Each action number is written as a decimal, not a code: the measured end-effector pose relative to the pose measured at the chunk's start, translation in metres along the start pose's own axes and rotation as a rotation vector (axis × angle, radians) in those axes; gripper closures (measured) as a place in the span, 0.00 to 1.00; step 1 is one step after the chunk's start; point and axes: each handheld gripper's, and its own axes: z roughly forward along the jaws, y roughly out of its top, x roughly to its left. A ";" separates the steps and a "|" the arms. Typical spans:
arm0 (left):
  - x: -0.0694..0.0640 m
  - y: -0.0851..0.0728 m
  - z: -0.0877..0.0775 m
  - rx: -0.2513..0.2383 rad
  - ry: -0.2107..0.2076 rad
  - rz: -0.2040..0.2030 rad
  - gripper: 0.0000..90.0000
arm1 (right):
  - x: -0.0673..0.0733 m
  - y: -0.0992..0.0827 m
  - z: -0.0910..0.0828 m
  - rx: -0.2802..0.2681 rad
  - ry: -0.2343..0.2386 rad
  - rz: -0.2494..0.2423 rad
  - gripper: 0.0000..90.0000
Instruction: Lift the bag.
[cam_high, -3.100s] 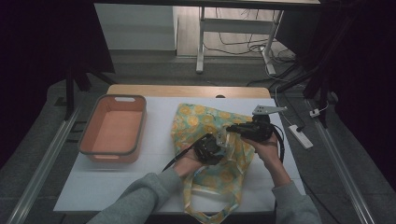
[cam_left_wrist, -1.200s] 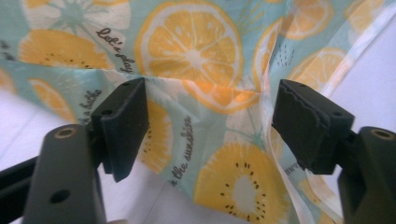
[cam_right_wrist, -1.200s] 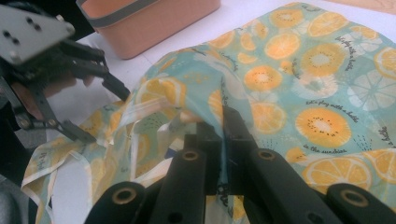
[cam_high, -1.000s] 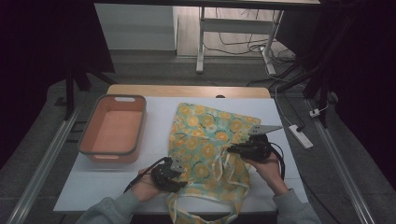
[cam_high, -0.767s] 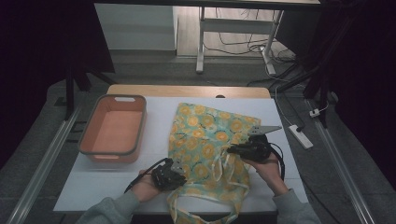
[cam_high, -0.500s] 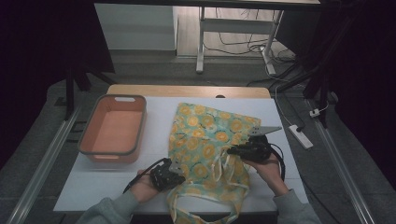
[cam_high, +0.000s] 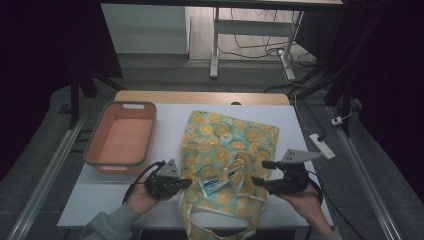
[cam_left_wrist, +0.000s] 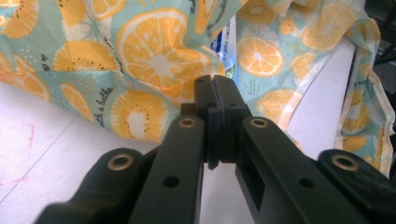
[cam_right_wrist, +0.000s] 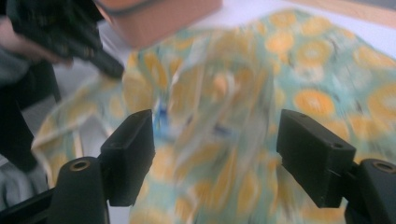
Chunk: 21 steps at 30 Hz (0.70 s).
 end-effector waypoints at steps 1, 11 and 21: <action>0.000 0.000 -0.001 -0.002 -0.001 0.000 0.99 | 0.005 -0.007 -0.003 0.024 -0.023 -0.001 0.28; 0.001 0.001 -0.002 -0.015 -0.010 -0.003 0.99 | 0.027 -0.072 0.023 0.212 -0.125 0.119 0.23; 0.002 0.001 -0.006 -0.029 0.000 -0.007 0.99 | 0.039 -0.075 0.051 0.335 -0.180 -0.058 0.74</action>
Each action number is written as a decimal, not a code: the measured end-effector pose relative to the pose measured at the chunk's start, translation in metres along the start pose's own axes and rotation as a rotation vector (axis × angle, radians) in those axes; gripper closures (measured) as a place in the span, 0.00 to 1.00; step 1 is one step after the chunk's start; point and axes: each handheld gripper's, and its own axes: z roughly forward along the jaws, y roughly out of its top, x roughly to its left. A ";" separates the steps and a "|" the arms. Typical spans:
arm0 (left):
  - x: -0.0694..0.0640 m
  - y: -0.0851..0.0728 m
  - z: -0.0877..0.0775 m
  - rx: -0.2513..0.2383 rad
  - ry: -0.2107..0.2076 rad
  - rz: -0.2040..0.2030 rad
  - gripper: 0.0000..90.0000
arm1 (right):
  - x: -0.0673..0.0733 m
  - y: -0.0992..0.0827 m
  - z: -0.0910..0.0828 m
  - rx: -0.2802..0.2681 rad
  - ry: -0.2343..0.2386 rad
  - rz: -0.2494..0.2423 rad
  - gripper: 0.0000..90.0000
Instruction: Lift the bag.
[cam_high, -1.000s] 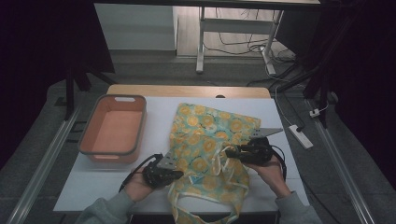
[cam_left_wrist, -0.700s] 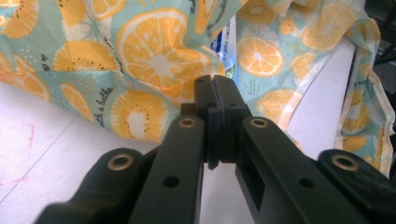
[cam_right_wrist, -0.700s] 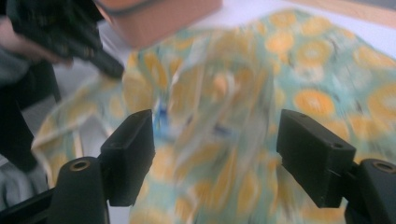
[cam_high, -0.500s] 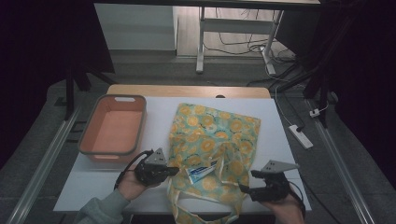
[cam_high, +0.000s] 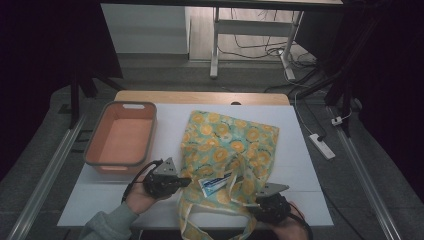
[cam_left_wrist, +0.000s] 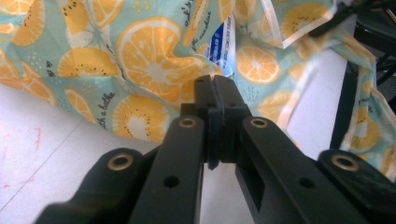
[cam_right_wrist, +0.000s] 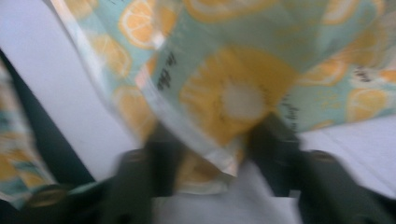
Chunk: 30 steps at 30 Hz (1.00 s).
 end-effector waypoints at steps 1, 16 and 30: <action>0.000 0.000 -0.001 -0.002 0.000 -0.001 0.99 | -0.001 -0.001 -0.001 -0.002 0.009 0.006 0.82; 0.005 0.002 -0.034 -0.118 -0.030 -0.039 0.99 | -0.007 0.015 -0.045 -0.198 -0.024 -0.062 0.98; 0.009 0.019 -0.088 -0.322 -0.036 -0.048 0.99 | -0.028 0.055 -0.093 -0.389 -0.061 -0.058 0.99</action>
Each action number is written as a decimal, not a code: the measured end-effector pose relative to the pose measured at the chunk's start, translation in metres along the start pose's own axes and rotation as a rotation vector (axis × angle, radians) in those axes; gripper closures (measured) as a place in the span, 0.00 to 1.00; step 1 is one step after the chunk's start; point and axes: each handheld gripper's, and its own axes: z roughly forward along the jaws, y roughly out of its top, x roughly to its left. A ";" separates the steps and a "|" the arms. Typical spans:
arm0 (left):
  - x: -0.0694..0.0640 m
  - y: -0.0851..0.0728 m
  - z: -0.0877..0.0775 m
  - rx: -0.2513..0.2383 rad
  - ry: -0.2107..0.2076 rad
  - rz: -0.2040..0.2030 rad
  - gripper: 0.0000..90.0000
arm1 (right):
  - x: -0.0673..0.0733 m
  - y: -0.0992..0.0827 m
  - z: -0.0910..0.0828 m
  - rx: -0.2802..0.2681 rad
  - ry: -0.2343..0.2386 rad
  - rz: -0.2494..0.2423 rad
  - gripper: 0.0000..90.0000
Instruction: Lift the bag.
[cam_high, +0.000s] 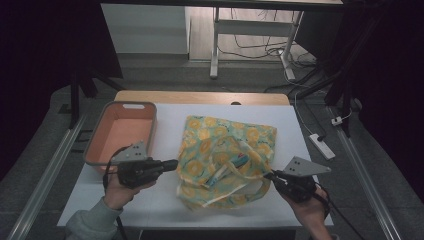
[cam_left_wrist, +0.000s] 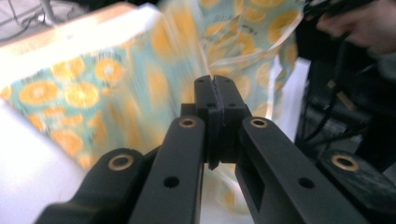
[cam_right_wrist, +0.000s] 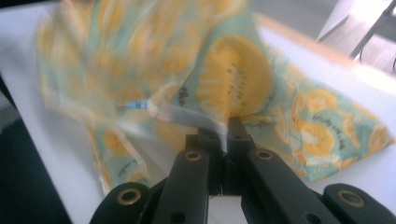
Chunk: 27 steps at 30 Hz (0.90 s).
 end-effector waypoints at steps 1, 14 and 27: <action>0.000 0.003 -0.004 -0.014 0.010 0.004 0.99 | -0.002 0.006 -0.001 -0.013 -0.007 -0.003 0.99; -0.032 -0.038 0.050 0.264 0.086 0.058 0.59 | -0.010 0.021 0.009 -0.047 0.028 0.033 0.99; -0.017 -0.054 0.070 0.421 0.108 -0.030 0.99 | -0.017 0.004 -0.002 -0.041 0.018 0.059 0.99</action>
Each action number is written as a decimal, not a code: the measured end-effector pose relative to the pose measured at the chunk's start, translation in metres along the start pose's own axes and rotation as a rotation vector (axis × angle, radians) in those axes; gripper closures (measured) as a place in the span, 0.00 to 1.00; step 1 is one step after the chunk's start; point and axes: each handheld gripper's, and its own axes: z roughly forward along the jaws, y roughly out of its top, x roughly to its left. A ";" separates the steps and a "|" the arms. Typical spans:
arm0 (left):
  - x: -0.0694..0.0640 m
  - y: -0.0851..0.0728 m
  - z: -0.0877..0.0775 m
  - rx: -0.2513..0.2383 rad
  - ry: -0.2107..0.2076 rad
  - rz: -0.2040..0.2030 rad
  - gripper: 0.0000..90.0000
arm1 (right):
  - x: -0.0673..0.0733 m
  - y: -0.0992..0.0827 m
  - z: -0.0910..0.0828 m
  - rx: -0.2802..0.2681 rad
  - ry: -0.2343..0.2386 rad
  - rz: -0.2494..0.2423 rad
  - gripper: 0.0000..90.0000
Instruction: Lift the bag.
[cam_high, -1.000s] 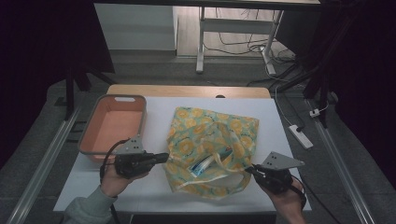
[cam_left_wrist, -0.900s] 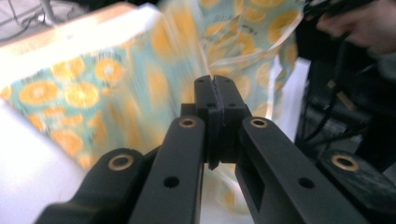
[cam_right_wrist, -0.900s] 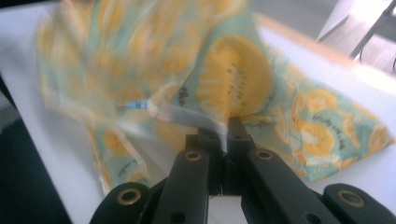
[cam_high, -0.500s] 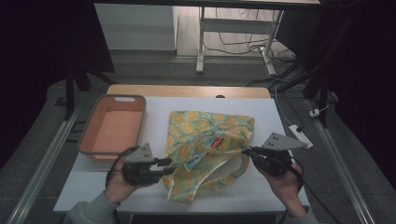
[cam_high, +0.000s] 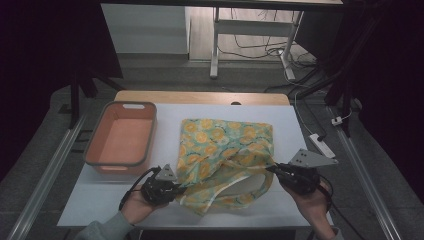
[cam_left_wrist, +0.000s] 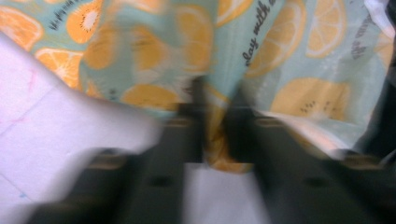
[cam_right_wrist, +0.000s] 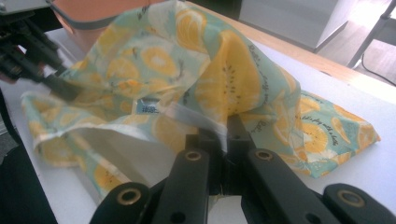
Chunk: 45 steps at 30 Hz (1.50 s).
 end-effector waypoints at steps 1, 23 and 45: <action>0.000 0.002 -0.007 -0.018 0.003 0.006 0.99 | -0.001 0.001 -0.002 -0.006 -0.001 -0.001 0.99; 0.064 0.129 -0.145 -0.514 0.210 0.011 1.00 | -0.073 0.112 -0.027 -0.247 -0.141 0.024 0.99; 0.102 0.088 0.007 -0.166 0.082 -0.120 0.98 | -0.104 0.008 0.112 0.116 -0.030 0.190 0.98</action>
